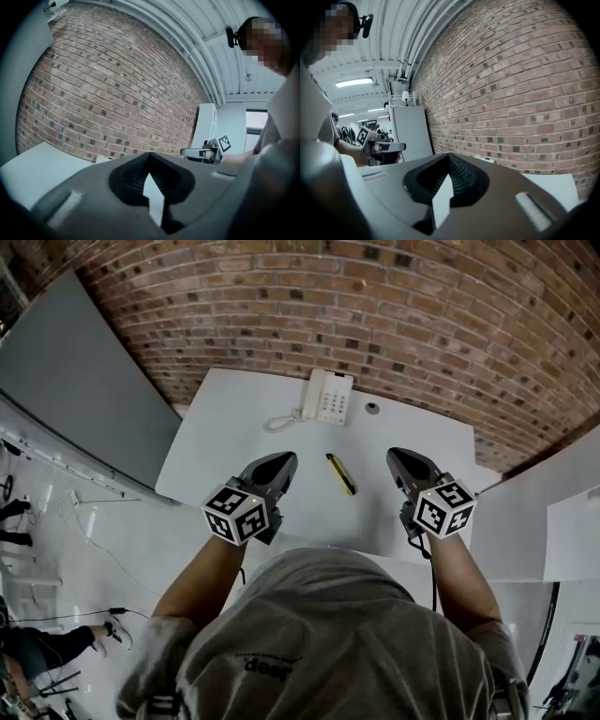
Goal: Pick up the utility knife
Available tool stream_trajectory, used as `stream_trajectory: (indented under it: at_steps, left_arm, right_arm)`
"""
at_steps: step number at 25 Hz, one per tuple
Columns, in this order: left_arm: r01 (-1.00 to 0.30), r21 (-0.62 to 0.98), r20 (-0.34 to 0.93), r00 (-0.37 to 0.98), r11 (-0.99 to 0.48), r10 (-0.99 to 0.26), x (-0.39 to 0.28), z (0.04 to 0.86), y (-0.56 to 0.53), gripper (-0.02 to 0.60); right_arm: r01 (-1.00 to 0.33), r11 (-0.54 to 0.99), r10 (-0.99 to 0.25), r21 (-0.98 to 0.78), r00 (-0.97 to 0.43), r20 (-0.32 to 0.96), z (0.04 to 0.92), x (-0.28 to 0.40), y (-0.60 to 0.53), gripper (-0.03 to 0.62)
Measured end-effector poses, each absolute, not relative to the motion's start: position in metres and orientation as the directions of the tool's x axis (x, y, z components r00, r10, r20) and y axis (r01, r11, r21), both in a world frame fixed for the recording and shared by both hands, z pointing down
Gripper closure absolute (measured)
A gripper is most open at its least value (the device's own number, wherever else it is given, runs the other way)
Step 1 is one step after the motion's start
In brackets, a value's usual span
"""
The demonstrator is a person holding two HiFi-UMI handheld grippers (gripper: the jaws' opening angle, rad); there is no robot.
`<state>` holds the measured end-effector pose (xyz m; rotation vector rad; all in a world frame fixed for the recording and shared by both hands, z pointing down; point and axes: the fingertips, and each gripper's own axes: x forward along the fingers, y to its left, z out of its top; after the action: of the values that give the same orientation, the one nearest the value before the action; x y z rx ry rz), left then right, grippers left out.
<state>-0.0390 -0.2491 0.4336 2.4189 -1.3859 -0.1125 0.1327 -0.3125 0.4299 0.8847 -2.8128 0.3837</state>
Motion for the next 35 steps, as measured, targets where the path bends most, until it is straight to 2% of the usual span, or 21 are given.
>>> stream_trajectory:
  at_steps: [8,21,31,32,33,34,35]
  left_arm:
    - [-0.841,0.317,0.128,0.497,-0.439,-0.858,-0.024,0.427,-0.304,0.586]
    - [-0.740,0.336,0.144,0.652,-0.583,-0.744,-0.071,0.444,-0.357,0.586]
    - [-0.745,0.353,0.129,0.638,-0.567,-0.759,-0.070,0.444,-0.356,0.586]
    - [-0.746,0.353,0.129,0.637,-0.565,-0.760,-0.069,0.444,-0.355,0.586]
    - [-0.747,0.353,0.129,0.635,-0.564,-0.761,-0.069,0.445,-0.355,0.586]
    - [-0.749,0.353,0.130,0.633,-0.561,-0.763,-0.069,0.445,-0.355,0.586]
    - [-0.751,0.353,0.131,0.630,-0.558,-0.766,-0.070,0.445,-0.354,0.586]
  right_arm:
    - [-0.580,0.788,-0.539,-0.204,-0.812,0.224,0.432,0.156,-0.370,0.588]
    - [-0.722,0.659,-0.683,-0.212,-0.692,0.232,0.444,0.126,-0.390,0.588]
    - [-0.710,0.678,-0.665,-0.190,-0.703,0.253,0.439,0.130,-0.392,0.588]
    - [-0.697,0.691,-0.648,-0.193,-0.715,0.263,0.440,0.128,-0.391,0.560]
    - [-0.680,0.706,-0.625,-0.196,-0.729,0.278,0.441,0.125,-0.389,0.454]
    - [-0.664,0.721,-0.602,-0.197,-0.742,0.296,0.443,0.122,-0.388,0.394]
    - [-0.650,0.735,-0.580,-0.196,-0.751,0.317,0.445,0.119,-0.387,0.372]
